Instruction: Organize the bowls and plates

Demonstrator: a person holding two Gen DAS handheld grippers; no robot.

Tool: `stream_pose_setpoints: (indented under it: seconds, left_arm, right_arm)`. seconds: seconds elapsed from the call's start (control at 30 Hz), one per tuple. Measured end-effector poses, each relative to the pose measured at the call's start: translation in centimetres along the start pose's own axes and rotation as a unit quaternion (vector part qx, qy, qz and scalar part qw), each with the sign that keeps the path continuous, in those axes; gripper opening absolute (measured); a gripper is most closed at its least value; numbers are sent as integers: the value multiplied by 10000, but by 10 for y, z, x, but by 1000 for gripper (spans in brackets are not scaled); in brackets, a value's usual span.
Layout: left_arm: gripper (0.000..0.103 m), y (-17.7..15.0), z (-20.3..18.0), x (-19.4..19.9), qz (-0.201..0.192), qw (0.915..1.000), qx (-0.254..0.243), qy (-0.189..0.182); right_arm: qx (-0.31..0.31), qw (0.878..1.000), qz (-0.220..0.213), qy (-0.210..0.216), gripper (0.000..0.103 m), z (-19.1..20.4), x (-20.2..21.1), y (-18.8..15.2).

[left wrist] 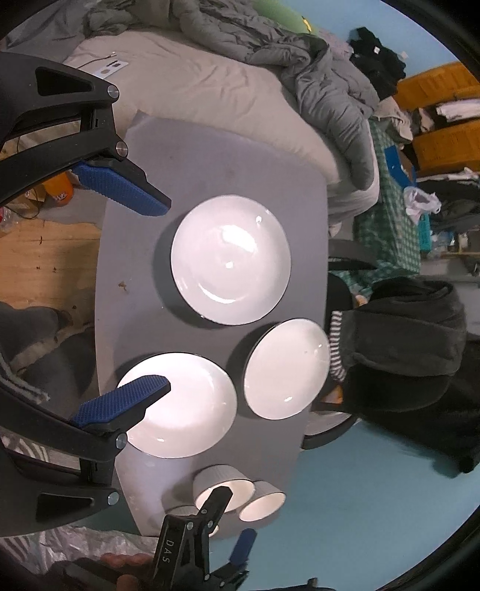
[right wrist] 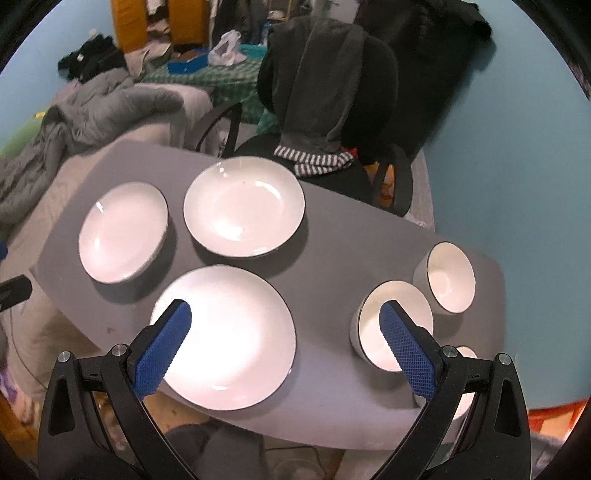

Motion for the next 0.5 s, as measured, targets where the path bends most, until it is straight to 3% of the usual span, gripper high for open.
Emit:
stream_pose_setpoints:
  seconds: [0.5]
  left_arm:
    - [89, -3, -51, -71, 691, 9971, -299, 110]
  right_arm:
    - [296, 9969, 569, 463, 100, -20, -61, -13]
Point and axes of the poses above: each gripper's, at about its wrist camera, not at the fingertips, and x roughly against the way its jaws point, z to its left, y to its top, the point moved 2 cm from there along -x, roughly the way its jaws point, and after that the axes turned 13 degrees about y, right-handed, at the moved point
